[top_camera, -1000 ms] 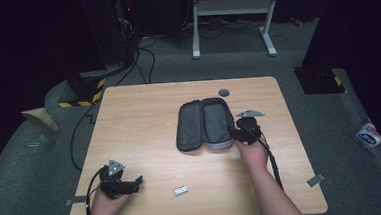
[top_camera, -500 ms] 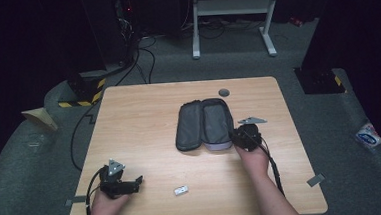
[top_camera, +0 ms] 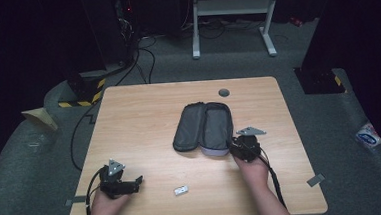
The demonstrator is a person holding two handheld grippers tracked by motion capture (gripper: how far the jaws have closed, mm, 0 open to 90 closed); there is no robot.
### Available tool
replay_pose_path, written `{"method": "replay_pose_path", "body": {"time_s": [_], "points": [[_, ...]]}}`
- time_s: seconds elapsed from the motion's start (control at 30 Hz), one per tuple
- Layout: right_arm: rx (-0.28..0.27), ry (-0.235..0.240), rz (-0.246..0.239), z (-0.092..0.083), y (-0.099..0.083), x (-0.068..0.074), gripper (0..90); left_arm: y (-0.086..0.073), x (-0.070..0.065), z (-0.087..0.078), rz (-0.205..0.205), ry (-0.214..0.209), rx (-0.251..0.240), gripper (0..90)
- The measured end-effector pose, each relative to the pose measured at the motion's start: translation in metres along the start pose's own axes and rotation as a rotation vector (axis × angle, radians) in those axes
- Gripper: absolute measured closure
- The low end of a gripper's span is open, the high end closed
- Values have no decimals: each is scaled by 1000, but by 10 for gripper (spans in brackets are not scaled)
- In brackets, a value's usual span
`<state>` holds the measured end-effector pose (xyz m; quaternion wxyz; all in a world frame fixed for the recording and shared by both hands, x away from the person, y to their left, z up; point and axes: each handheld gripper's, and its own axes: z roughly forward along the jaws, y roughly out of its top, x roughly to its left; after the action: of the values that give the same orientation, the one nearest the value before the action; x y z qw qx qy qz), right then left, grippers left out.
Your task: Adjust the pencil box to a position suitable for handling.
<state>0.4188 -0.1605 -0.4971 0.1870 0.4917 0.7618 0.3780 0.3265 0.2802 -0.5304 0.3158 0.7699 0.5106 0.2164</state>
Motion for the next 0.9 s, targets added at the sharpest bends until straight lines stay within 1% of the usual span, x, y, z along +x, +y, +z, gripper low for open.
{"method": "replay_pose_path", "body": {"time_s": [0.13, 0.47, 0.7, 0.9], "points": [[-7, 15, 5, -7, -8, 9, 654, 0, 0, 0, 2, -2, -1, 7], [-36, 69, -20, -19, -25, 36, 646, 0, 0, 0, 2, -1, -1, 8], [-48, 126, -39, -21, -31, 57, 642, 0, 0, 0, 2, -2, -2, 9], [-54, 178, -64, -16, -32, 78, 639, 0, 0, 0, 2, -2, -3, 11]]}}
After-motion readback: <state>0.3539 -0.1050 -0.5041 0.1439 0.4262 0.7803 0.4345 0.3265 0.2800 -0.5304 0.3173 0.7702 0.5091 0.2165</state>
